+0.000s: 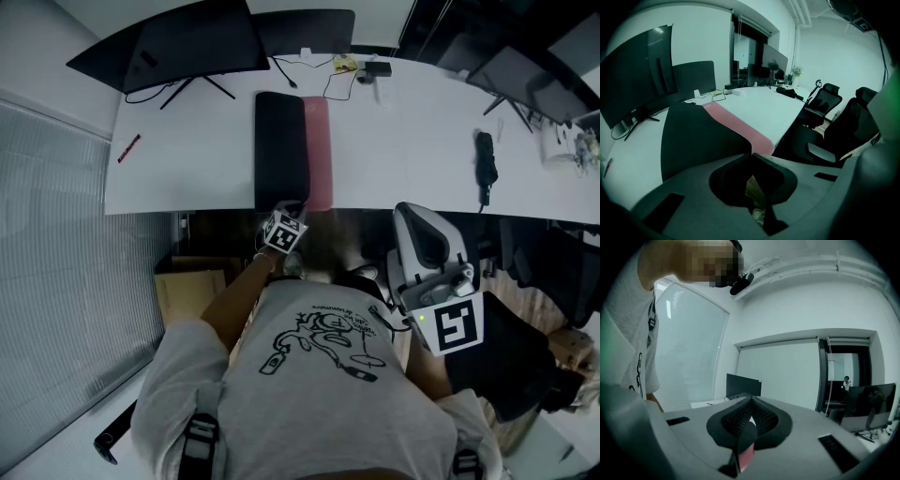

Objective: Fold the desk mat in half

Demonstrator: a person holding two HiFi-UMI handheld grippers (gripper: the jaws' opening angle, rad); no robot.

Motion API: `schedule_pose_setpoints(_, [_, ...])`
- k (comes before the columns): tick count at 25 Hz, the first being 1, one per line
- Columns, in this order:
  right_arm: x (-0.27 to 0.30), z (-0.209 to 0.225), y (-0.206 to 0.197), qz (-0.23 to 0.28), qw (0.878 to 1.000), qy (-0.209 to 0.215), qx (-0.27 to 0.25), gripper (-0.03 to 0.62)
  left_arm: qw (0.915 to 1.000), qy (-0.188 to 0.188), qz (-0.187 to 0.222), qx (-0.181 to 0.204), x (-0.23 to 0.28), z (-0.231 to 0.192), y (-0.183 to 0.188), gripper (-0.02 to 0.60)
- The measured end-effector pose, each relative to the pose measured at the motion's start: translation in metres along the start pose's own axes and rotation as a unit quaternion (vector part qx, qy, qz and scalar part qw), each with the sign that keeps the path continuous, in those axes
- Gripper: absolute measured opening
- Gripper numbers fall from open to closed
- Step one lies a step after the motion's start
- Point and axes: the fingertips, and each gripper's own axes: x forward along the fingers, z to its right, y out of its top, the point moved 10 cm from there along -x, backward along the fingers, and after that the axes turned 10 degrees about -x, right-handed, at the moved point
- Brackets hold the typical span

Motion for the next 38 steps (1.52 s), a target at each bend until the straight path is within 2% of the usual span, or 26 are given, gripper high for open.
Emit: schedule_pose_setpoints(38, [-0.033,0.032,-0.010,-0.019,0.999,-0.034,0.003,0.008,0.9990,-0.031,-0.018,0.027,0.037,0.043,0.021,0.032])
